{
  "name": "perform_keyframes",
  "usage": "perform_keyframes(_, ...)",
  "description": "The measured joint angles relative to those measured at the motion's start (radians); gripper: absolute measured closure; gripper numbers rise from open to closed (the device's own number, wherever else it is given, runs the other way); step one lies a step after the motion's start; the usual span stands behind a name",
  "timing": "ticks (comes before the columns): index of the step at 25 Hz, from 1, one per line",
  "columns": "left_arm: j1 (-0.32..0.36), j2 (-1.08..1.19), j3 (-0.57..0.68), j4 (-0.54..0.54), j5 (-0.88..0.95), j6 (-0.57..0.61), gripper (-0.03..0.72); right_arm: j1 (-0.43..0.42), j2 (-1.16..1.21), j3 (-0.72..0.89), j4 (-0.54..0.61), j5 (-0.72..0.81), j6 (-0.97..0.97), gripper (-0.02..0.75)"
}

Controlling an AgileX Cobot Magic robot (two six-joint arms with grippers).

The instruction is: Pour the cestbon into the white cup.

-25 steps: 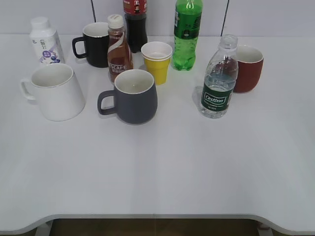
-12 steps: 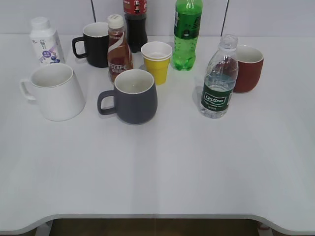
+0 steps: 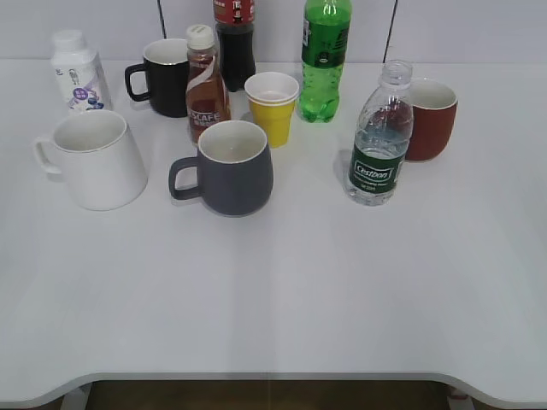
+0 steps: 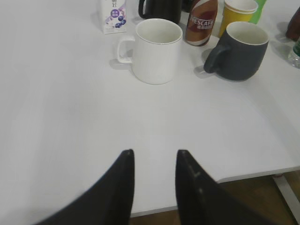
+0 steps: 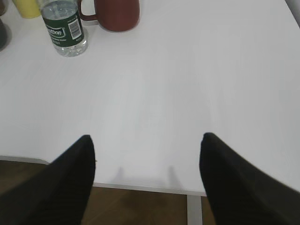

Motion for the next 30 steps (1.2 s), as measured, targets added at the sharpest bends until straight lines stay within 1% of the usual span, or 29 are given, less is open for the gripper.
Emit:
perform_keyframes(2,0.000,0.000,-0.004,-0.002,-0.010,0.000,0.457,0.000,0.000,0.000,0.000,0.000,0.000,0.217)
perform_keyframes(4,0.000,0.011,-0.020,-0.002,-0.092,0.000,0.457,0.000,0.000,0.000,0.001,0.000,0.000,0.217)
perform_keyframes(6,0.000,0.034,-0.021,0.007,-0.307,0.000,0.454,0.000,0.000,0.000,0.001,0.000,0.000,0.217)
perform_keyframes(7,0.000,0.055,-0.013,0.029,-0.421,0.000,0.452,0.000,0.000,0.000,0.001,0.000,0.000,0.217)
perform_keyframes(10,0.000,0.169,0.042,0.143,-0.831,0.000,0.452,0.000,0.000,0.000,0.003,0.000,0.000,0.217)
perform_keyframes(13,0.000,0.366,0.100,0.244,-1.132,0.000,0.451,0.000,0.000,0.000,0.005,0.000,0.000,0.217)
perform_keyframes(17,0.001,0.715,0.125,0.262,-1.476,0.000,0.451,0.000,0.000,0.000,0.005,0.000,0.000,0.217)
perform_keyframes(19,0.009,0.908,0.125,0.241,-1.628,0.000,0.451,0.000,0.000,0.000,0.005,0.000,0.000,0.217)
perform_keyframes(21,0.025,1.053,0.129,0.180,-1.736,0.000,0.451,0.000,0.000,0.000,0.005,0.000,0.000,0.217)
perform_keyframes(24,0.048,1.213,0.129,0.112,-1.824,0.000,0.451,0.000,0.000,0.000,0.005,0.000,0.000,0.217)
perform_keyframes(26,0.054,1.299,0.129,0.102,-1.836,0.000,0.450,0.000,0.000,0.000,0.005,0.000,0.000,0.217)
perform_keyframes(30,0.054,1.449,0.130,0.128,-1.847,-0.002,0.450,0.000,0.000,0.000,0.005,0.000,0.000,0.217)
